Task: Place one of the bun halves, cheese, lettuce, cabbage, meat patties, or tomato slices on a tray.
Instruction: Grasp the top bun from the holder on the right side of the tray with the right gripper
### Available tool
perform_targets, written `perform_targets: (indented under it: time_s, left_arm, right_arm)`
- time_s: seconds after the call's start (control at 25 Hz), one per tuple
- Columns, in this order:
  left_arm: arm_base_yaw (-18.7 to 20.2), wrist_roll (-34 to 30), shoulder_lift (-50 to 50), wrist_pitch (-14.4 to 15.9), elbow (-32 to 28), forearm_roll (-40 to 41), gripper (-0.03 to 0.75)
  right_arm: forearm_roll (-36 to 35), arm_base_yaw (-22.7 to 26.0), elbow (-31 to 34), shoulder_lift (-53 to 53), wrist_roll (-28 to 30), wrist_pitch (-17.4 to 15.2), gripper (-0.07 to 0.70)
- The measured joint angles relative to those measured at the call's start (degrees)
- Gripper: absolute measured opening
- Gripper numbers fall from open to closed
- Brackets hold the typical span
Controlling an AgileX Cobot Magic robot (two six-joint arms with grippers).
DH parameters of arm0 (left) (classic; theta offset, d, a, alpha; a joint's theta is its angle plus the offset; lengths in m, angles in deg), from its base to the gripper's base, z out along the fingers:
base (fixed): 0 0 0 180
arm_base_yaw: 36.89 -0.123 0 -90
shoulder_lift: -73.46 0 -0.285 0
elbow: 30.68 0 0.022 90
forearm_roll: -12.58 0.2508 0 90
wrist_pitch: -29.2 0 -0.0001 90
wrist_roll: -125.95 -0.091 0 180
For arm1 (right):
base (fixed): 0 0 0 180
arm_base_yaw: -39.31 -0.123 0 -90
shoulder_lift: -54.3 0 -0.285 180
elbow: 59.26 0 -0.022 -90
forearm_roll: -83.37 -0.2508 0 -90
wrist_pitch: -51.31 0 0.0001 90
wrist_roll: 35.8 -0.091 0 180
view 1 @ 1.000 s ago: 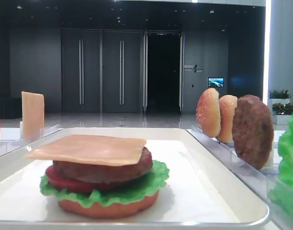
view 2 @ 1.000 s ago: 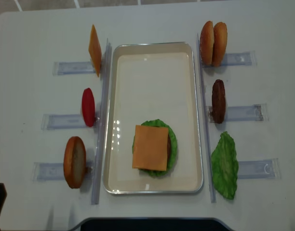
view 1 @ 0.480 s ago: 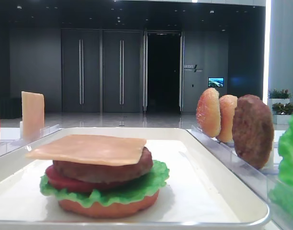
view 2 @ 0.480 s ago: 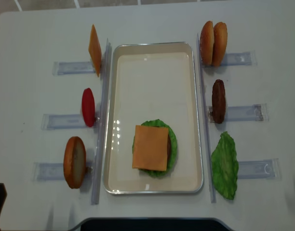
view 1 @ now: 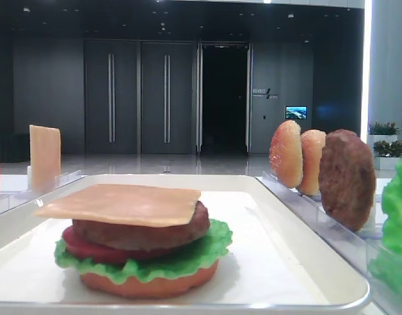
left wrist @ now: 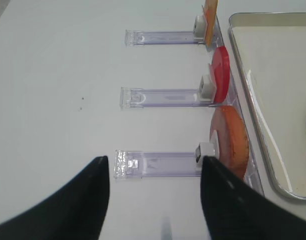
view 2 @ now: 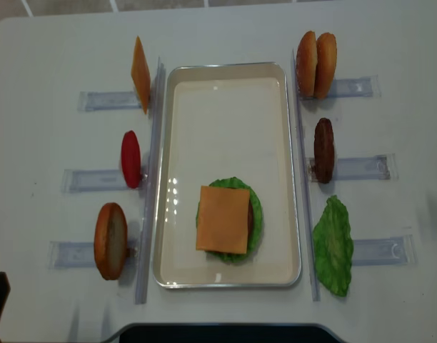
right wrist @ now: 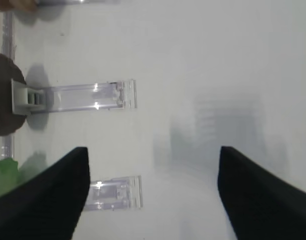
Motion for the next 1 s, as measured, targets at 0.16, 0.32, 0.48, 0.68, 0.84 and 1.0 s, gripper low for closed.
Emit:
perform_targets:
  time_s: [0.16,0.32,0.48,0.68,0.84,1.0]
  left_arm:
    - [0.0,0.0,0.0,0.0,0.0,0.0,0.444]
    - [0.0,0.0,0.0,0.0,0.0,0.0,0.444]
    - [0.0,0.0,0.0,0.0,0.0,0.0,0.444]
    - [0.0,0.0,0.0,0.0,0.0,0.0,0.444]
    - [0.0,0.0,0.0,0.0,0.0,0.0,0.444]
    - [0.0,0.0,0.0,0.0,0.0,0.0,0.444]
  right_arm:
    - [-0.23,0.0,-5.96,-7.58,0.0,-0.19,0.535]
    - [-0.21,-0.19,-11.12,-14.39,0.0,-0.66,0.535]
    - [-0.21,-1.51,-16.47,-21.07,-0.13,-1.09,0.535]
    - [0.25,-4.85,-24.05,-29.04,-1.91,-2.38,0.535]
    - [2.0,-7.81,-30.56,-34.31,-4.46,-3.65,0.535]
    - [3.2,-9.9,-35.76,-38.48,-6.9,-5.35,0.535]
